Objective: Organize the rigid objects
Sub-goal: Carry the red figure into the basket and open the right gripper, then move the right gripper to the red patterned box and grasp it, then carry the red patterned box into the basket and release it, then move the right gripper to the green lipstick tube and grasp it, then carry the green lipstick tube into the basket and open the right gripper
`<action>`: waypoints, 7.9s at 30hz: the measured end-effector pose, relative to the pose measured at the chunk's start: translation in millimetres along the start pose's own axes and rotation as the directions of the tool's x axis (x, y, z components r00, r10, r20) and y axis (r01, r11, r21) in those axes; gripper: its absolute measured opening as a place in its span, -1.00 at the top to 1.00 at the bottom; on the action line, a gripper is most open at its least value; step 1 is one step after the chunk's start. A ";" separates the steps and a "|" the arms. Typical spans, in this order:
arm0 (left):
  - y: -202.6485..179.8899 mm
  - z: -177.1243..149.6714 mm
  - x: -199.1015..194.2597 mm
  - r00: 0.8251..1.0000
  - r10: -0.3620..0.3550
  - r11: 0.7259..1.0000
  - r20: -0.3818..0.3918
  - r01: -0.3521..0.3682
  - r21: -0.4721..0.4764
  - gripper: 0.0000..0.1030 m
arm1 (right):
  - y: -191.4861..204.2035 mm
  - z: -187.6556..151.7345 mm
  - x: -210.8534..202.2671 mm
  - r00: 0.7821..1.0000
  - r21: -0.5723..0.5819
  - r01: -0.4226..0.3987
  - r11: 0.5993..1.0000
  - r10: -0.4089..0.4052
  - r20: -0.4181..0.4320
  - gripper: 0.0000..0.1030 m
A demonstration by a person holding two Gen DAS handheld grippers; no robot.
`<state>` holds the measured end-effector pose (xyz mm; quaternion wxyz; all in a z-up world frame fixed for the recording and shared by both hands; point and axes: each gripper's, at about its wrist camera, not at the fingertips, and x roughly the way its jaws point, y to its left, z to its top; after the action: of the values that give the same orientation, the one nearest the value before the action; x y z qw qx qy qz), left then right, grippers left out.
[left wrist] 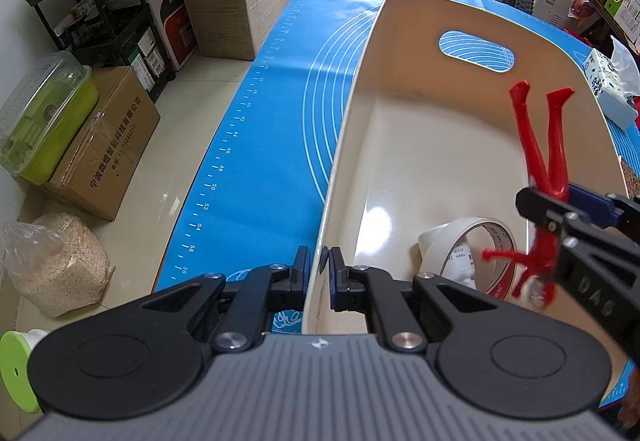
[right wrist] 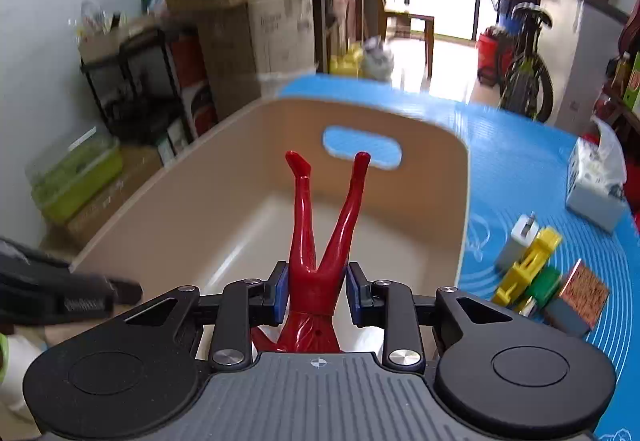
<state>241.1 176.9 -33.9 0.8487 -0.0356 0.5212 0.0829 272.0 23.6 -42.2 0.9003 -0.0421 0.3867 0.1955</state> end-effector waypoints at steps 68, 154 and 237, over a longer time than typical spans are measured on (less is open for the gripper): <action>-9.5 4.8 -1.5 0.998 0.060 0.998 -0.014 -0.059 0.015 0.73 | -221.7 -35.0 43.1 0.905 0.415 0.408 0.813 -0.421 -0.064 -0.43; -11.0 4.4 -0.5 0.997 0.077 0.997 -0.014 -0.077 0.024 0.70 | -138.4 26.9 -16.9 0.990 0.184 0.030 0.982 -0.054 0.130 -0.34; -15.1 4.4 0.8 0.996 0.086 0.996 -0.015 -0.085 0.027 0.69 | -48.3 18.1 -11.3 0.974 0.068 -0.188 0.980 0.178 0.138 0.35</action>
<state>248.0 162.8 -33.0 0.8405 -0.0026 0.5300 0.1121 295.9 -20.3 -25.2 0.9029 0.0432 0.3364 0.2642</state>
